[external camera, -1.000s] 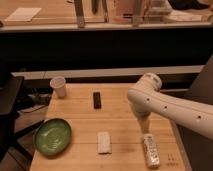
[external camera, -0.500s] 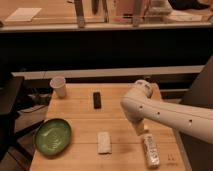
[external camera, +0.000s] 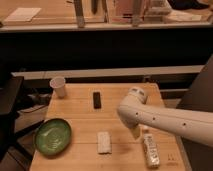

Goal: Wipe the white sponge on the table

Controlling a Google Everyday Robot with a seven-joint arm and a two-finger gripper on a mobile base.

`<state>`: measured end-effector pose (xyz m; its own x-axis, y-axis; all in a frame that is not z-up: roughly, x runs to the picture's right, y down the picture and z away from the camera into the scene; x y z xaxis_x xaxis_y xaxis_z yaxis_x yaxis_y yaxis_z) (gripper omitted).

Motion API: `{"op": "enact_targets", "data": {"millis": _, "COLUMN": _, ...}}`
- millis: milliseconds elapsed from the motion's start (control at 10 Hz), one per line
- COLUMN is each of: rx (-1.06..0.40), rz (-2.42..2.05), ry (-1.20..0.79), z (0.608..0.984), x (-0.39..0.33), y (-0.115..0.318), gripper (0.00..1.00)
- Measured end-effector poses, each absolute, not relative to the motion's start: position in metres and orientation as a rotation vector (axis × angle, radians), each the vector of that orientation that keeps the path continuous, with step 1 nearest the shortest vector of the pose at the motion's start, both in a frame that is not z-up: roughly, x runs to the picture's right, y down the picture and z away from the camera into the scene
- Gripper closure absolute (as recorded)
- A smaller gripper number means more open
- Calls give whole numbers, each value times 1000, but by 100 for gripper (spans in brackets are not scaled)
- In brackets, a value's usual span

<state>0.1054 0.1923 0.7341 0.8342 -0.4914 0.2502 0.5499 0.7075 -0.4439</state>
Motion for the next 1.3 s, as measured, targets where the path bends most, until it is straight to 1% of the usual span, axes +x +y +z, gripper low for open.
{"op": "enact_targets", "data": {"millis": 500, "rx": -530, "rz": -649, "ry": -163, "z": 756, "x": 88, "y": 218, "gripper": 20}}
{"op": "enact_targets", "data": {"millis": 1300, "rx": -526, "rz": -742, "ry": -225, "z": 769, "x": 70, "y": 240, "gripper": 20}}
